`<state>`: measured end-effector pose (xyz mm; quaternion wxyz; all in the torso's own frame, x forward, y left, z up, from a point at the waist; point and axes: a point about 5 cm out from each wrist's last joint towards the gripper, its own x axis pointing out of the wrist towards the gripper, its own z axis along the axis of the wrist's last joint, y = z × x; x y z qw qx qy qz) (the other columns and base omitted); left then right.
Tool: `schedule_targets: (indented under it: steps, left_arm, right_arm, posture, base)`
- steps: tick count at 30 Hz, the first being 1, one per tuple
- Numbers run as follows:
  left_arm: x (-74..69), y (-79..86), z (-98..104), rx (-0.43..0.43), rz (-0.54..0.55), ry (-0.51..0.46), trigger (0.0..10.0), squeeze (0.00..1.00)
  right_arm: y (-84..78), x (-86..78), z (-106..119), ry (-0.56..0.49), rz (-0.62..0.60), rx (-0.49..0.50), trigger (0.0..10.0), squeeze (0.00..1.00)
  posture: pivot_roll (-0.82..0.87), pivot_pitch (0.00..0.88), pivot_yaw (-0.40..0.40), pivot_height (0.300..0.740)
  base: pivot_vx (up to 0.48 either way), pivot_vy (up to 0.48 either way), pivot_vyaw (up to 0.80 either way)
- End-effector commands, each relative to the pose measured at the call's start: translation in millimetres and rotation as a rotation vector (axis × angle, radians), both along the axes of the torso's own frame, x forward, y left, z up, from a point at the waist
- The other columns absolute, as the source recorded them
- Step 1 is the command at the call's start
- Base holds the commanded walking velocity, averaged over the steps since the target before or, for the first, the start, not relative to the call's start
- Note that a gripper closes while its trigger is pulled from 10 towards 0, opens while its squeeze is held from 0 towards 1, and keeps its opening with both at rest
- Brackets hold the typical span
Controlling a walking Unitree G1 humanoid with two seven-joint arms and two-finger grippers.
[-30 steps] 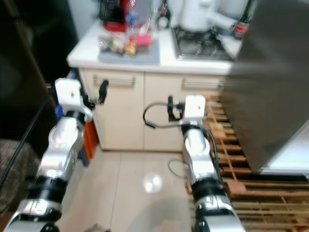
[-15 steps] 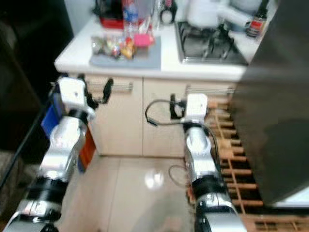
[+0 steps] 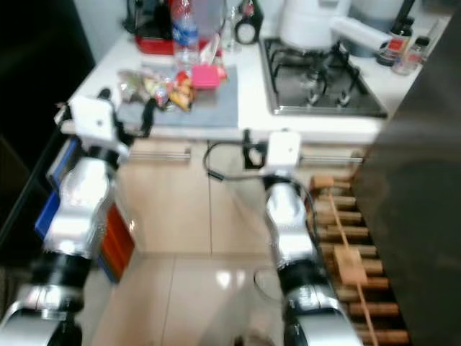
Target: Restocking fridge
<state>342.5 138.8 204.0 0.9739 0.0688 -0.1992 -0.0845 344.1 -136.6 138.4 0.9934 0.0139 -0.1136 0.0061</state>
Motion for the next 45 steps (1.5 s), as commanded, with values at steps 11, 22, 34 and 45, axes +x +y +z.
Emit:
schedule_targets:
  steps: [11, 22, 34, 45]
  left_arm:
    - [15.4, 9.3, 42.4, 0.009, 0.01, -0.074, 10.0, 0.0]
    - [35.9, 27.0, 56.0, -0.09, 0.048, 0.04, 10.0, 0.0]
    - [42.6, 29.6, 41.2, -0.156, -0.013, 0.202, 10.0, 0.0]
    - [43.5, 29.6, 23.8, -0.225, -0.062, 0.337, 10.0, 0.0]
  right_arm:
    - [2.0, 1.4, 14.3, -0.058, -0.001, -0.005, 10.0, 0.0]
    - [-4.2, 0.5, 14.2, -0.055, -0.018, -0.015, 10.0, 0.0]
    - [-2.1, -1.4, 9.1, -0.036, -0.005, -0.019, 10.0, 0.0]
    - [-0.4, -2.1, 4.4, -0.012, 0.015, -0.019, 10.0, 0.0]
  posture:
    - [0.03, 0.0, 0.001, 0.74]
    - [0.01, 0.0, 0.004, 0.74]
    - [0.01, 0.0, -0.005, 0.74]
    - [0.01, 0.0, -0.015, 0.74]
  base:
    - [0.48, 0.0, 0.0]
    - [0.168, 0.0, 0.0]
    - [0.0, 0.0, 0.0]
    - [0.0, 0.0, 0.0]
